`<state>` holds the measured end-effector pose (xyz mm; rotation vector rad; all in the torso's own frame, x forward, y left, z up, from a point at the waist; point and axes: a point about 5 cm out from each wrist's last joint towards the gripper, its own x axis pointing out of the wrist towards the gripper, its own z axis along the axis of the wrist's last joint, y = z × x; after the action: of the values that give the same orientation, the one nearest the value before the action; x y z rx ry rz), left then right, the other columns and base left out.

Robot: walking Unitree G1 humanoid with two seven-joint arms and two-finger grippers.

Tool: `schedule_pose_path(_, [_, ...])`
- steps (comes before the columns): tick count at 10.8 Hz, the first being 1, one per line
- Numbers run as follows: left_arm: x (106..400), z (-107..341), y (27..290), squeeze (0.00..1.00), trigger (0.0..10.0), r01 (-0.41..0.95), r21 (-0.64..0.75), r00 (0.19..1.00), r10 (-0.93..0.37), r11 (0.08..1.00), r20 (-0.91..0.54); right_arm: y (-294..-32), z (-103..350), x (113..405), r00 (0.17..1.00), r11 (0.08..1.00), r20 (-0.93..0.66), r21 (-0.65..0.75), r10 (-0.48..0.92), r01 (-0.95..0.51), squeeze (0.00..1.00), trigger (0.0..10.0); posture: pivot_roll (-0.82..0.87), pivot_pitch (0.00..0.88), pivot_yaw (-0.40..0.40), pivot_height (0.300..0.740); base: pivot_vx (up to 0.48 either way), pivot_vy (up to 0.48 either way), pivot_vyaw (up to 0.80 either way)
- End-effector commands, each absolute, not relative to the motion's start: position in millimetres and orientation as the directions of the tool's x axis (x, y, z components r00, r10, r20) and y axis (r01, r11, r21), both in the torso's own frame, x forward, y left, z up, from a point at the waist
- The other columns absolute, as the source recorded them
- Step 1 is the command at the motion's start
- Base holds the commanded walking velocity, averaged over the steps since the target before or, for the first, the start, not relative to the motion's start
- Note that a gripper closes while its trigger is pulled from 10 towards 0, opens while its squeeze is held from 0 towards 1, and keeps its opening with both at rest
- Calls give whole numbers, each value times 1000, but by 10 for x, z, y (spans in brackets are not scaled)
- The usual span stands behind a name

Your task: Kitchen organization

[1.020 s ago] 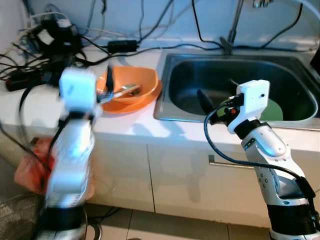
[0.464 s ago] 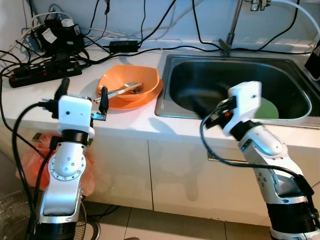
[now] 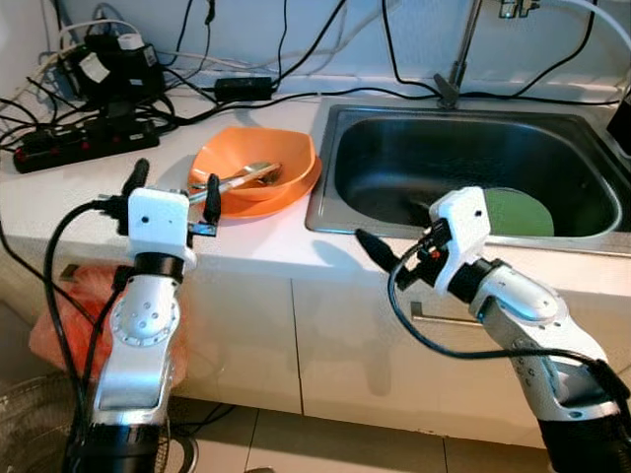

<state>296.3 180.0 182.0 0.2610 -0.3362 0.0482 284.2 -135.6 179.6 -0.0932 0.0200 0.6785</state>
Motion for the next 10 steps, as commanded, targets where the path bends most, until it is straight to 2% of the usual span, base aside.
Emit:
schedule_pose_path(1, [3004, 1846, 1776, 0, 10000, -80, 212, 941, 4, 974, 339, -1330, 1811, 2806, 762, 758, -50, -73, 646, -648, 0, 10000, 69, 20, 55, 740, 0, 0, 0])
schedule_pose_path(4, [3086, 1877, 1729, 0, 10000, -84, 95, 944, 49, 992, 326, -1345, 1827, 2785, 762, 758, -55, -77, 645, -648, 0, 10000, 53, 28, 58, 740, 0, 0, 0])
schedule_pose_path(10, [3108, 1885, 1722, 0, 10000, -71, 17, 950, 63, 997, 306, -1353, 1828, 2725, 755, 752, -61, -73, 652, -655, 0, 10000, 52, 43, 57, 740, 0, 0, 0])
